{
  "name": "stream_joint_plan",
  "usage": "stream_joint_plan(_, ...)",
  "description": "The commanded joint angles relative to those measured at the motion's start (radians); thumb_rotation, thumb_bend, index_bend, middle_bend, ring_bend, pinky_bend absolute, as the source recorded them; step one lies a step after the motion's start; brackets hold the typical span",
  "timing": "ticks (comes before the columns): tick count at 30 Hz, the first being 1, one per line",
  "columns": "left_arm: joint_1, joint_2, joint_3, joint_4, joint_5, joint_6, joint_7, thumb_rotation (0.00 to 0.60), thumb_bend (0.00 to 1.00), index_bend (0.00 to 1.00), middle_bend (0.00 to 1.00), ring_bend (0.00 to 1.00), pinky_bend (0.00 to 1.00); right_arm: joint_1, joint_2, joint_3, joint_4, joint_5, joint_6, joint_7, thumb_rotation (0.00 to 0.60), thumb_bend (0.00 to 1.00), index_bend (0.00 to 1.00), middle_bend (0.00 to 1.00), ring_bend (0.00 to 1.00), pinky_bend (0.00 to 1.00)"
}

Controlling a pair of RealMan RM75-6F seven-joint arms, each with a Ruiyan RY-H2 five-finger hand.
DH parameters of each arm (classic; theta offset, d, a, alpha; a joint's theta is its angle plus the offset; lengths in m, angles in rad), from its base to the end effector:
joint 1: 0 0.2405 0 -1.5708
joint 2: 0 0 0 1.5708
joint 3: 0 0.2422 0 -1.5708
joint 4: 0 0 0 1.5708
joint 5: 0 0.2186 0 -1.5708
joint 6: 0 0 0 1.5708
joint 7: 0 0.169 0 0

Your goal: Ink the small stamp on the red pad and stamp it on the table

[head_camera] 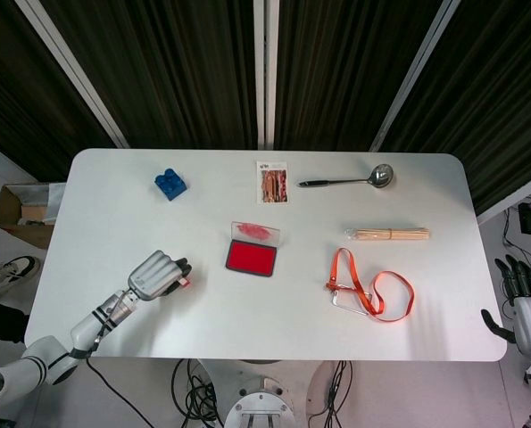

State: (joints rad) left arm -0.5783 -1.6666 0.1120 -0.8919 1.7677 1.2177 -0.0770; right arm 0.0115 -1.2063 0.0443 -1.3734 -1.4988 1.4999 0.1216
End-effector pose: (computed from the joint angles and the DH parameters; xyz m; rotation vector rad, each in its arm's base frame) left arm -0.2366 0.3076 -0.0468 -2.1653 -0.5186 -0.9180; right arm -0.3546 -0.1820 0.1453 1.3281 -0.9155 0.8347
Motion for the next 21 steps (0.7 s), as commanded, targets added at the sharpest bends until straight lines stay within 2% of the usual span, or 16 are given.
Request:
stream_joint_plan(1,0.001,-0.006,0.001,0.009,-0.001,0.008,-0.01,0.6,0.35,0.53,0.51,0.92,1.0,0.0,0.0,0.0,0.0,0.0,0.0,0.0,0.6,0.18,0.0,0.0,0.0,0.0)
stream_joint_plan(8,0.006,-0.011,0.003,0.02,-0.009,0.02,-0.038,0.6,0.35,0.55,0.52,0.93,1.0,-0.001,0.001,0.001,0.0,0.001,0.001,0.001,0.6,0.18,0.0,0.0,0.0,0.0)
stream_joint_plan(12,0.002,0.003,-0.006,-0.001,-0.016,0.029,-0.045,0.6,0.36,0.59,0.53,0.94,1.0,0.001,0.002,0.001,-0.001,-0.001,0.0,0.0,0.6,0.18,0.0,0.0,0.0,0.0)
stream_joint_plan(15,-0.011,0.029,-0.02,-0.043,-0.026,0.024,-0.036,0.6,0.37,0.61,0.53,0.95,1.0,0.003,0.003,0.001,-0.003,-0.003,-0.001,-0.001,0.6,0.18,0.0,0.0,0.0,0.0)
stream_joint_plan(21,-0.093,0.131,-0.074,-0.229,-0.047,-0.059,0.06,0.6,0.38,0.62,0.55,0.96,1.0,0.006,0.002,0.002,-0.004,-0.003,-0.005,-0.004,0.6,0.18,0.0,0.0,0.0,0.0)
